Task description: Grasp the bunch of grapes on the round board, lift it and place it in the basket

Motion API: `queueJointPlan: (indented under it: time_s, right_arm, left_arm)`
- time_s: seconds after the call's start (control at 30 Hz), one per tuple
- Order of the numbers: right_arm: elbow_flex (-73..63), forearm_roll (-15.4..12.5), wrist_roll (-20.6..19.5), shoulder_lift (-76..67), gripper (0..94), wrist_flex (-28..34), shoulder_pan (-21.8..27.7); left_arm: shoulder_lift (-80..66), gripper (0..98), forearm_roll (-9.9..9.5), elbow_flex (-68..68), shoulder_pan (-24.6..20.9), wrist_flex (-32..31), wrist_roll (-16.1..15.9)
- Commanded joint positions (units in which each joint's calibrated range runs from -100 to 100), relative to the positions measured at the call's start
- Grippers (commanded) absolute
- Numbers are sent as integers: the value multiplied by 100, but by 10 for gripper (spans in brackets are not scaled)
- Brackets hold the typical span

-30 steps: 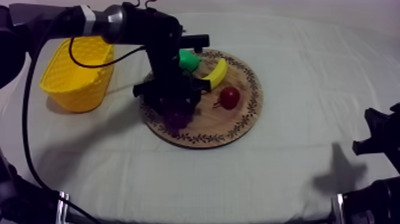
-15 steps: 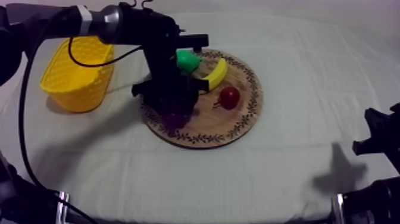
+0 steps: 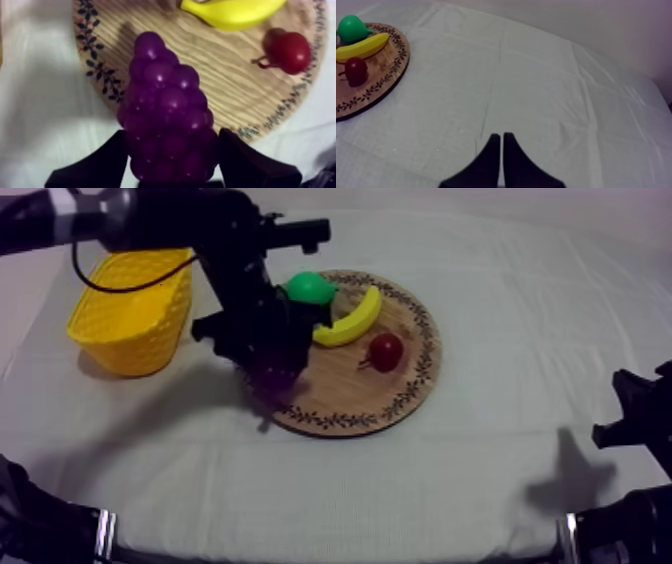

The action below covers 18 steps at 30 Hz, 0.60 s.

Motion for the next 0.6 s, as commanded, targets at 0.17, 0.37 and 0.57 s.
queueJointPlan:
  time_s: [0.17,0.37,0.57]
  right_arm:
    - [-4,-2,0,3,3,-2,2]
    - [-4,-2,0,3,3,-2,2]
    - [-4,-2,0,3,3,-2,2]
  left_arm:
    - [-1333,577,-39,200,-150,379,108]
    - [-2140,576,-34,597,-599,517,-2]
    - [-2642,577,-47,1269,-1209,535,-203]
